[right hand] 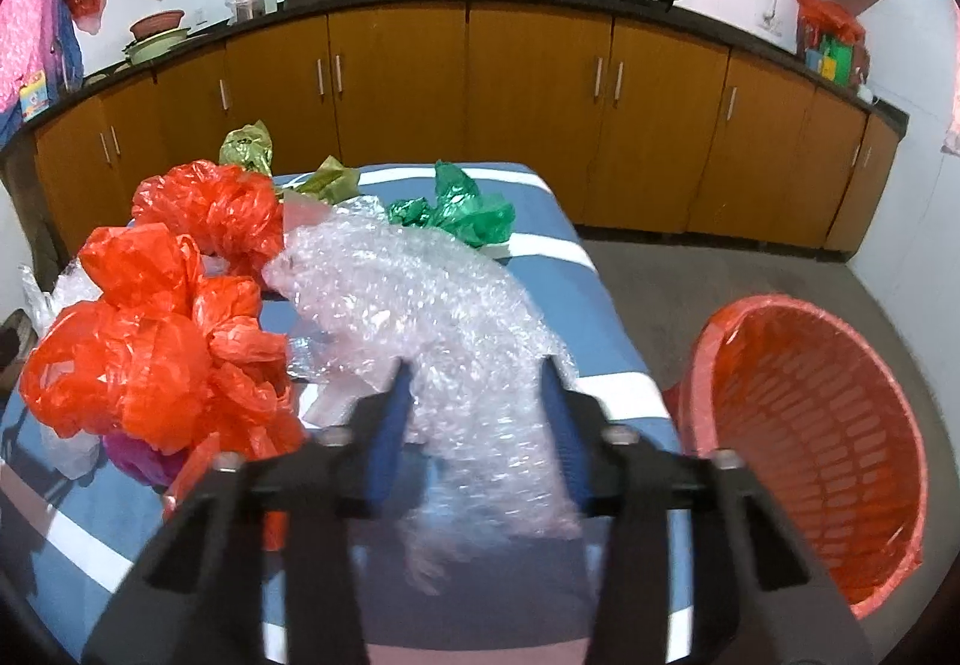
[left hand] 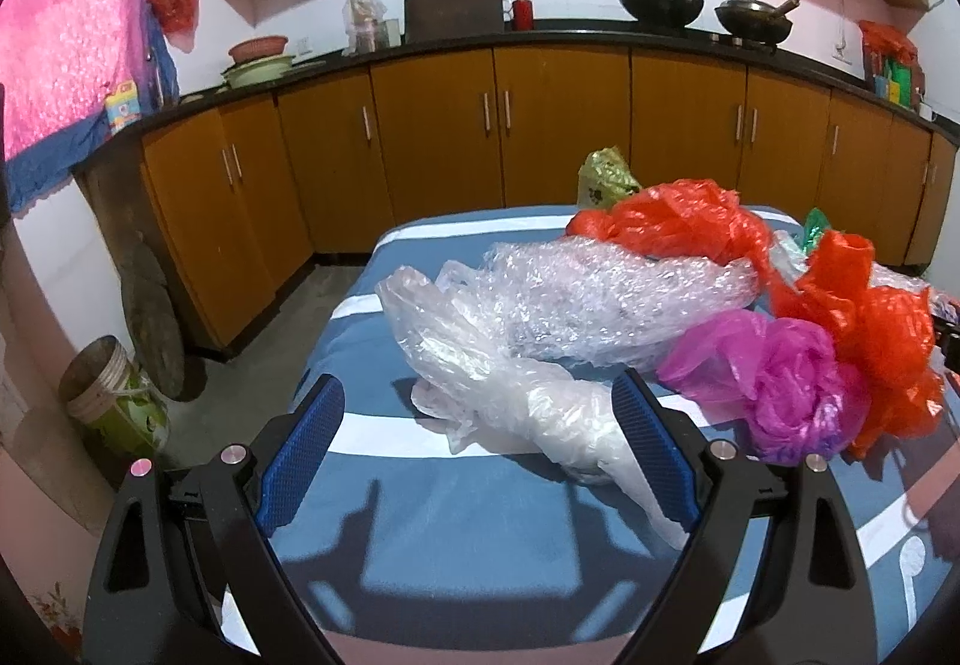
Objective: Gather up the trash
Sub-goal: 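Close the right gripper on the bubble wrap while the left gripper closes on a clear plastic bag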
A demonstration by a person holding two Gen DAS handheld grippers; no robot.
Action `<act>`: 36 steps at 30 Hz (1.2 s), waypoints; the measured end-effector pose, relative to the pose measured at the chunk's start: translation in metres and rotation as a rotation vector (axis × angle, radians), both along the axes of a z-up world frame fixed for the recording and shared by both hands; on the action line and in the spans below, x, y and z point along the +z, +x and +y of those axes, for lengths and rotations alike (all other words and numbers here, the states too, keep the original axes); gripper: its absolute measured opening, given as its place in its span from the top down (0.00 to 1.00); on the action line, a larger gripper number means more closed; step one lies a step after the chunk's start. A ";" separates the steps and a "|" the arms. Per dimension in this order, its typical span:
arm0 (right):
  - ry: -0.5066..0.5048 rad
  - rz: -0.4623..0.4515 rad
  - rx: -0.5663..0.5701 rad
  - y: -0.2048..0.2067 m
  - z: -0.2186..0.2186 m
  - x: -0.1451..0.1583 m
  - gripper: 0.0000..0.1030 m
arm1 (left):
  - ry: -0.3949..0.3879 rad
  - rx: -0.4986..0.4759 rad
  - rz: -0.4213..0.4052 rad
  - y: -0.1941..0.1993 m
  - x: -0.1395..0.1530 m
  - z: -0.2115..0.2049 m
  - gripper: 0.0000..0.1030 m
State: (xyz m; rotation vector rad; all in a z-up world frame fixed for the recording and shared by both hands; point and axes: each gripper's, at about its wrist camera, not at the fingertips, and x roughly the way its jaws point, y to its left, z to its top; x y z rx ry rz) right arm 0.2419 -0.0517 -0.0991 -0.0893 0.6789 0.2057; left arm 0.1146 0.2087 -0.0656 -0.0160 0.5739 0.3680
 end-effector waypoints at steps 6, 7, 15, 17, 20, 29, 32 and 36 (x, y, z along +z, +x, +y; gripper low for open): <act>0.054 -0.010 0.011 -0.005 -0.002 0.004 0.86 | -0.060 0.021 0.032 0.013 -0.007 0.012 0.12; 0.056 -0.012 0.016 -0.006 -0.001 0.005 0.86 | -0.073 0.022 0.043 0.016 -0.009 0.013 0.12; 0.053 -0.017 0.023 -0.008 0.001 0.006 0.86 | -0.139 0.037 0.083 0.033 -0.016 0.024 0.26; 0.051 -0.018 0.023 -0.008 0.001 0.006 0.86 | -0.168 0.028 0.096 0.037 -0.018 0.027 0.30; 0.052 -0.019 0.024 -0.008 0.001 0.006 0.86 | -0.166 0.028 0.102 0.040 -0.019 0.026 0.30; 0.050 -0.019 0.029 -0.010 0.004 0.006 0.86 | -0.212 0.016 0.131 0.048 -0.027 0.031 0.76; 0.052 -0.018 0.030 -0.012 0.004 0.006 0.86 | -0.216 0.003 0.124 0.045 -0.027 0.030 0.89; 0.054 -0.023 0.033 -0.014 0.003 0.008 0.86 | -0.227 -0.020 0.089 0.035 -0.018 0.028 0.93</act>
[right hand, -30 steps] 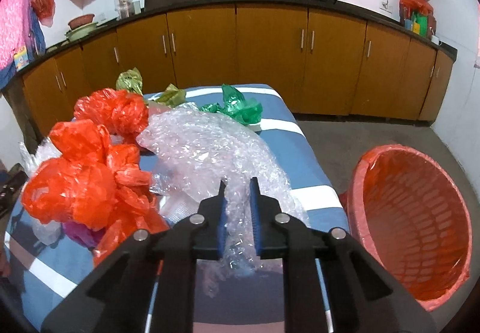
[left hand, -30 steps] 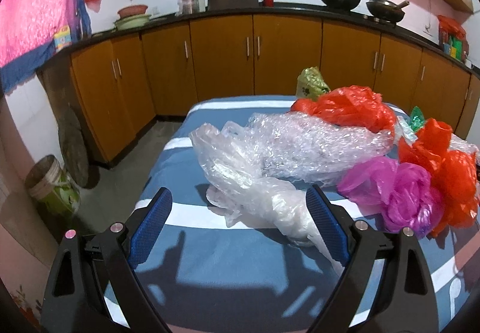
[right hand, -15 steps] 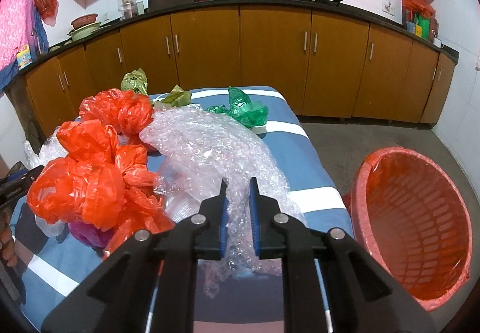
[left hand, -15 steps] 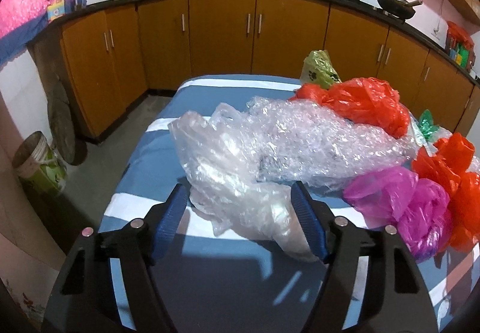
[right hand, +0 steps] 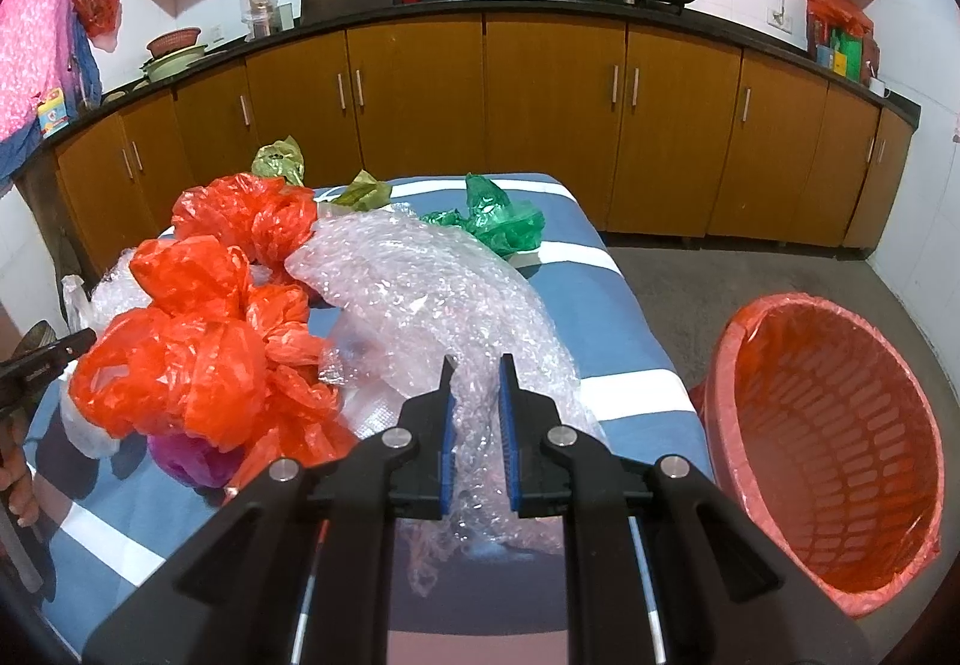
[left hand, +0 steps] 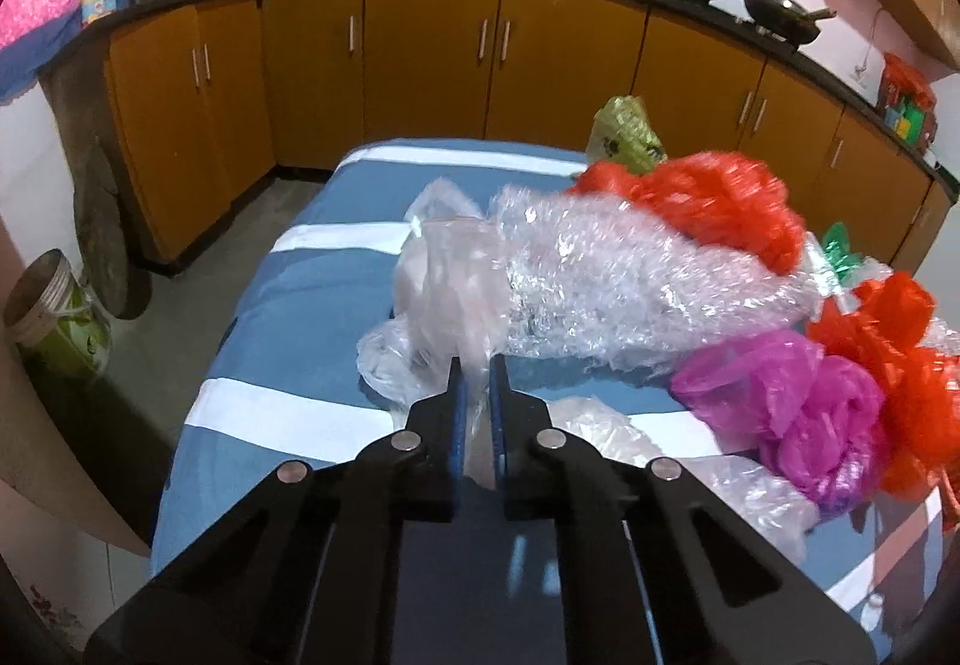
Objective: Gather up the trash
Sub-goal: 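Close the right gripper on the bubble wrap while the left gripper closes on a clear plastic bag, then lift the bubble wrap with the right gripper while the left carries the clear bag toward the orange basket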
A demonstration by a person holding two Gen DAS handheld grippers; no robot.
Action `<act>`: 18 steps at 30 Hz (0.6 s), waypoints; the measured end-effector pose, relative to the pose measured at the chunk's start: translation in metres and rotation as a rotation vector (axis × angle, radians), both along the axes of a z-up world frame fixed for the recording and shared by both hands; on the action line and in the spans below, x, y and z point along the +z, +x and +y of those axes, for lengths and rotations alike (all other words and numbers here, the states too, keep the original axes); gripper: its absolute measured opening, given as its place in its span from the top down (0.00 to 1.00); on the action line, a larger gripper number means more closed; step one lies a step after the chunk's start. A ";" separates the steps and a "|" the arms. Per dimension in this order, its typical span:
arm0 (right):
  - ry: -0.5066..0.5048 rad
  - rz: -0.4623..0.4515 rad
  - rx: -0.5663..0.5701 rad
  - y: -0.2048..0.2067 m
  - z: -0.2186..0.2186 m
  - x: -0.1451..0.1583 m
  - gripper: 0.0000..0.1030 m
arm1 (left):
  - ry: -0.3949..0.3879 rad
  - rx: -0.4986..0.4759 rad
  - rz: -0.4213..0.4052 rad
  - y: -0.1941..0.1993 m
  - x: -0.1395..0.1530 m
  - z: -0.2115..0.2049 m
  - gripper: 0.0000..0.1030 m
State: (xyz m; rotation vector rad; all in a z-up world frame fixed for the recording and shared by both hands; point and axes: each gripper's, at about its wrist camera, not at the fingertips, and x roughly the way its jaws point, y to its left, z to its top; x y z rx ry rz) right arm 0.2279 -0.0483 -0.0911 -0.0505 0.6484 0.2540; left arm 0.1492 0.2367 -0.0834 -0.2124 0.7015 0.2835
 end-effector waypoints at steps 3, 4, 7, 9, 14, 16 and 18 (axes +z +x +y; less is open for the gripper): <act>0.004 -0.008 0.003 -0.003 -0.001 0.003 0.86 | 0.009 -0.017 -0.028 -0.008 0.010 -0.005 0.94; 0.007 -0.010 0.004 -0.005 -0.001 0.004 0.86 | 0.012 -0.022 -0.036 -0.010 0.013 -0.007 0.94; 0.012 -0.017 0.007 -0.008 -0.003 0.007 0.86 | 0.008 -0.035 -0.061 -0.017 0.024 -0.012 0.94; 0.014 -0.022 0.010 -0.011 -0.004 0.010 0.87 | 0.005 -0.040 -0.080 -0.021 0.031 -0.015 0.94; 0.026 -0.035 0.008 -0.018 -0.008 0.017 0.87 | 0.013 -0.054 -0.130 -0.027 0.051 -0.024 0.94; 0.033 -0.041 0.006 -0.020 -0.011 0.021 0.87 | 0.012 -0.058 -0.149 -0.027 0.058 -0.027 0.94; 0.040 -0.050 0.006 -0.023 -0.012 0.025 0.87 | 0.012 -0.064 -0.172 -0.027 0.067 -0.030 0.94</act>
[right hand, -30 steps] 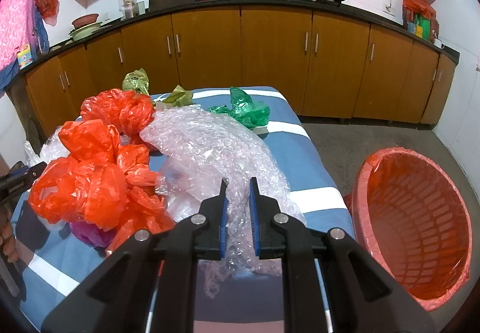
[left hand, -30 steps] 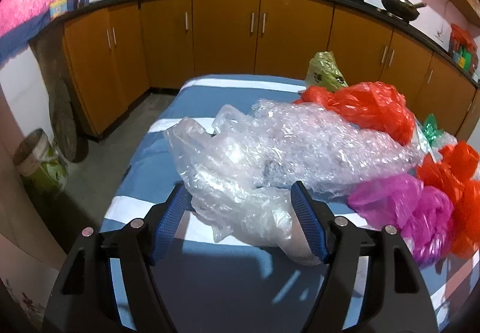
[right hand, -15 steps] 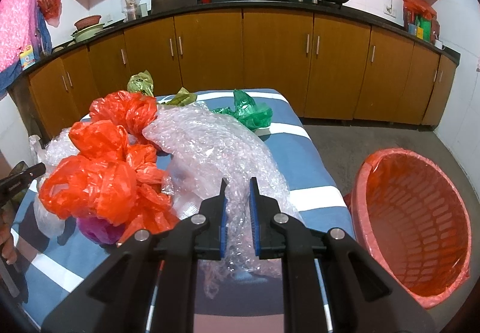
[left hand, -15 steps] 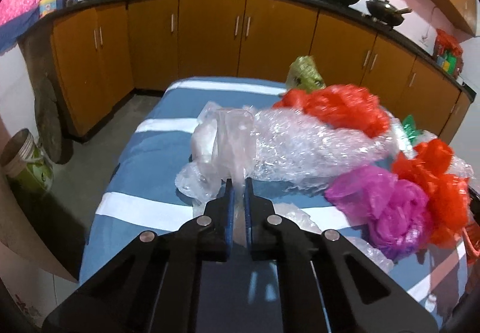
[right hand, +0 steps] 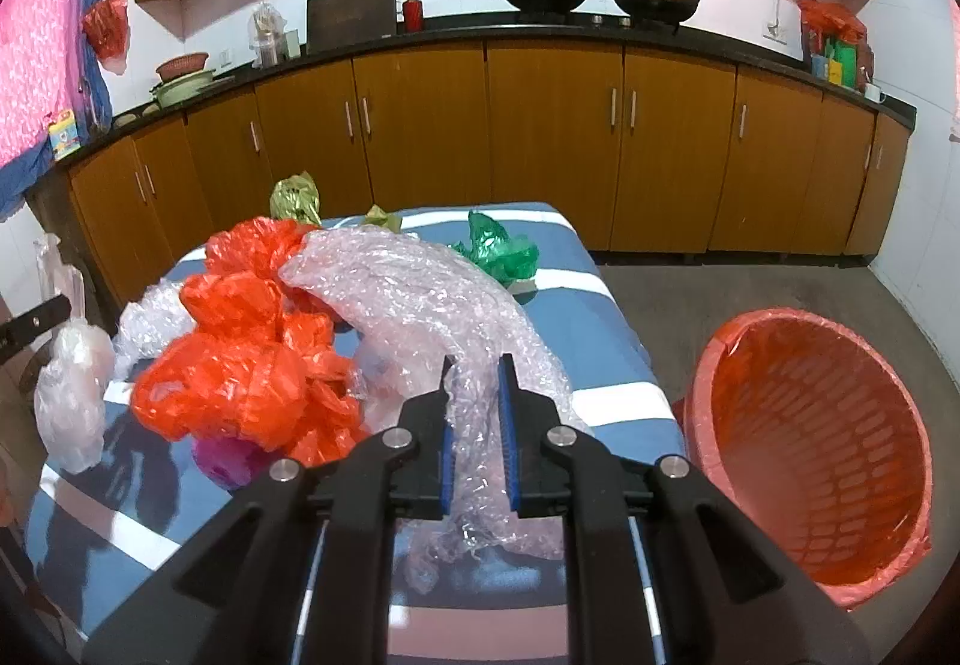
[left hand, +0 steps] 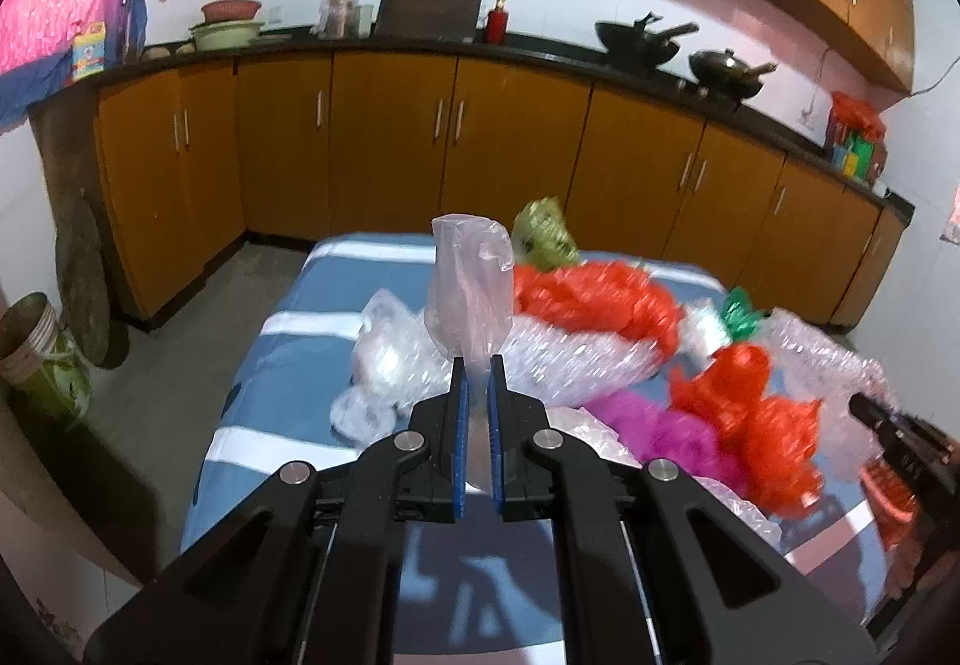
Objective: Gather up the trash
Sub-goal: 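Lift the bubble wrap with the right gripper while the left carries the clear bag toward the orange basket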
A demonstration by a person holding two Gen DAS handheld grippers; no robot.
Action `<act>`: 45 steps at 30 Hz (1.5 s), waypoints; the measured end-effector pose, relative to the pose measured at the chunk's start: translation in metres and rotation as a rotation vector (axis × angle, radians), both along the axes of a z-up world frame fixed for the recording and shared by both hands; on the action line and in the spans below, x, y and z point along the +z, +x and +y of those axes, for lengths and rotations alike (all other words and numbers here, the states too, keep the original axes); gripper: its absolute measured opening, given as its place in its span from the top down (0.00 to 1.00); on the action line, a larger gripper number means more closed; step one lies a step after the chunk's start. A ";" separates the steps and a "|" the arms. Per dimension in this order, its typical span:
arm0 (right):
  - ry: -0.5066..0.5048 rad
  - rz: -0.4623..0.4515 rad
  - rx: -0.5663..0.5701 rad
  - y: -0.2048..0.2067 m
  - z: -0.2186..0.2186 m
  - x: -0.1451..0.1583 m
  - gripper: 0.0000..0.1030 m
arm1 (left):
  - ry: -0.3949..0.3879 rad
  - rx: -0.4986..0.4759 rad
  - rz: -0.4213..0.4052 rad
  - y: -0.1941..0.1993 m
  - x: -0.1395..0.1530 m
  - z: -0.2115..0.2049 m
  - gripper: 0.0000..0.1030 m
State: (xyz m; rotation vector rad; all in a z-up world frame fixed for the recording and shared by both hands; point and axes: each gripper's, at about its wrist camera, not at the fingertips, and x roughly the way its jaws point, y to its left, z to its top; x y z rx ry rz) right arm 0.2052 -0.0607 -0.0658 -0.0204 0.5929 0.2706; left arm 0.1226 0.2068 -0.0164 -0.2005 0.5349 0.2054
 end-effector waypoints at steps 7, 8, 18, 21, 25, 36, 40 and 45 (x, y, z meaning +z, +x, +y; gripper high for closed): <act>0.024 -0.028 -0.002 -0.006 -0.007 0.014 0.88 | 0.012 -0.032 -0.063 0.000 0.020 -0.016 0.94; 0.026 -0.031 -0.002 -0.007 -0.008 0.015 0.88 | 0.013 -0.037 -0.069 0.002 0.022 -0.018 0.94; 0.042 -0.057 -0.029 -0.013 -0.027 0.028 0.89 | 0.050 -0.083 -0.097 0.018 0.031 -0.049 0.94; 0.046 -0.072 -0.049 -0.015 -0.039 0.034 0.89 | 0.052 -0.107 -0.102 0.025 0.034 -0.064 0.94; 0.051 -0.084 -0.094 -0.014 -0.062 0.039 0.89 | 0.050 -0.146 -0.109 0.033 0.038 -0.087 0.94; 0.037 -0.075 -0.244 -0.018 -0.141 0.031 0.89 | 0.030 -0.277 -0.101 0.056 0.037 -0.170 0.94; 0.038 -0.064 -0.298 -0.020 -0.172 0.025 0.89 | 0.028 -0.322 -0.082 0.065 0.032 -0.204 0.94; 0.039 -0.052 -0.345 -0.020 -0.201 0.017 0.89 | 0.012 -0.369 -0.056 0.080 0.025 -0.240 0.94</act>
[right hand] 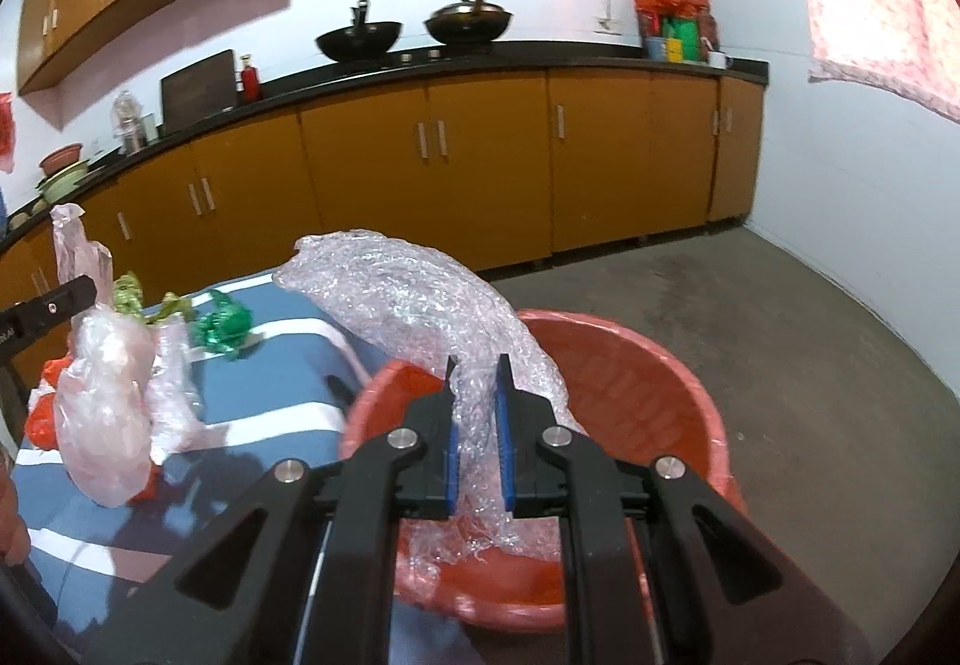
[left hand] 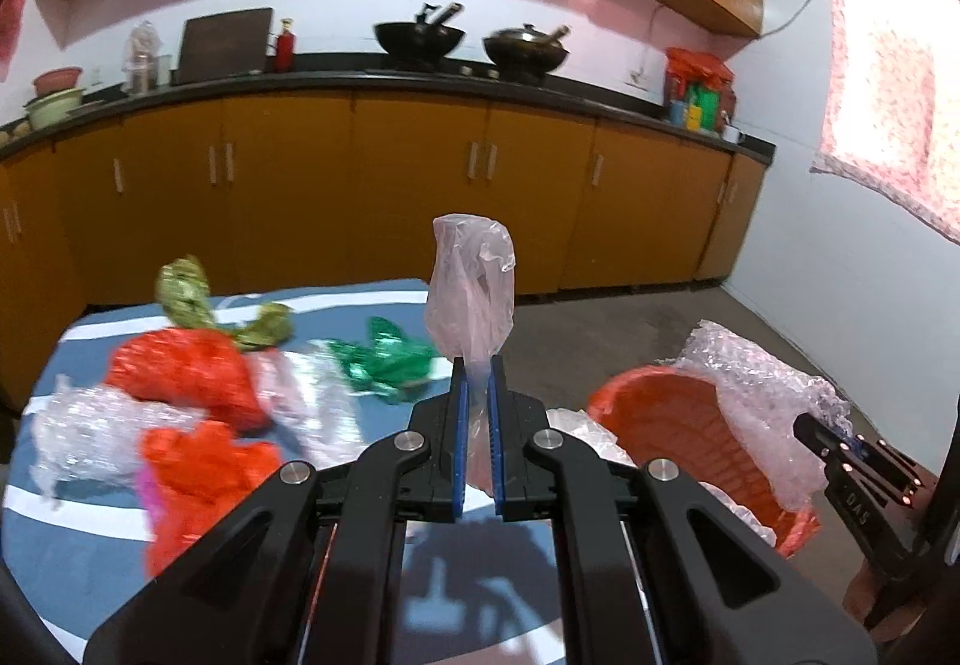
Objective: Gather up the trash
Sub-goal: 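Lift the bubble wrap with the right gripper while the left carries the clear bag toward the orange basket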
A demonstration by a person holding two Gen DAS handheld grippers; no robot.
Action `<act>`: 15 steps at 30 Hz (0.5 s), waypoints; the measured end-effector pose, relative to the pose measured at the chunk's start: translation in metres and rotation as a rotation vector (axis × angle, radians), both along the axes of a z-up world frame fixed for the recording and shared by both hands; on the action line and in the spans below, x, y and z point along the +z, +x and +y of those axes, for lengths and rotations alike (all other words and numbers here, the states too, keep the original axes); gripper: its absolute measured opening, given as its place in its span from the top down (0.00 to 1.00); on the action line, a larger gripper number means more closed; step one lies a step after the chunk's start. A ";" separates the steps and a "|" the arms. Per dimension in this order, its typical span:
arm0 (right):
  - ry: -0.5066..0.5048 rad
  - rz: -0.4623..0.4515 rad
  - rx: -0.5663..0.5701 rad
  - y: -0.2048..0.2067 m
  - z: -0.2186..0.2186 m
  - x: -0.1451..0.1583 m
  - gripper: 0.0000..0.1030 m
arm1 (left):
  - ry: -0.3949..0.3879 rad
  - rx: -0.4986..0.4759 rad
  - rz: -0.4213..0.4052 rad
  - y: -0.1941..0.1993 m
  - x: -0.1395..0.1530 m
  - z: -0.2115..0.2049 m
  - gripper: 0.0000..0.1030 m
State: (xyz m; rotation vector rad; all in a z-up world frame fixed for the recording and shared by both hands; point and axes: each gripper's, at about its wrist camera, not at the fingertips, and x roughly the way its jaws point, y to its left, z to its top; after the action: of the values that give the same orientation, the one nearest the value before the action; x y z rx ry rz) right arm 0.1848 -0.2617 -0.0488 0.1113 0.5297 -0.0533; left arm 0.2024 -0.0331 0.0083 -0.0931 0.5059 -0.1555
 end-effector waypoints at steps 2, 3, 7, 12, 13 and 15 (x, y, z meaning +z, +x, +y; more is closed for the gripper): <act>0.005 0.005 -0.018 0.000 -0.010 -0.004 0.89 | 0.003 -0.018 0.006 0.005 -0.002 -0.016 0.94; 0.007 0.007 -0.023 0.001 -0.015 -0.005 0.89 | 0.005 -0.025 0.007 0.007 -0.004 -0.022 0.94; 0.018 0.011 -0.050 0.001 -0.033 -0.011 0.89 | 0.012 -0.055 0.015 0.015 -0.009 -0.045 0.94; 0.031 0.014 -0.070 0.006 -0.047 -0.015 0.89 | 0.029 -0.089 0.027 0.025 -0.017 -0.072 0.94; 0.033 0.015 -0.073 0.008 -0.049 -0.016 0.89 | 0.034 -0.094 0.030 0.029 -0.019 -0.076 0.94; 0.037 0.018 -0.076 0.010 -0.052 -0.018 0.89 | 0.043 -0.105 0.041 0.035 -0.025 -0.083 0.94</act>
State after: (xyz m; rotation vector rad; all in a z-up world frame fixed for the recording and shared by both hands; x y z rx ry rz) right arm 0.1949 -0.3137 -0.0667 0.1669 0.5440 -0.1189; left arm 0.2371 -0.1162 -0.0167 -0.0275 0.5548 -0.2456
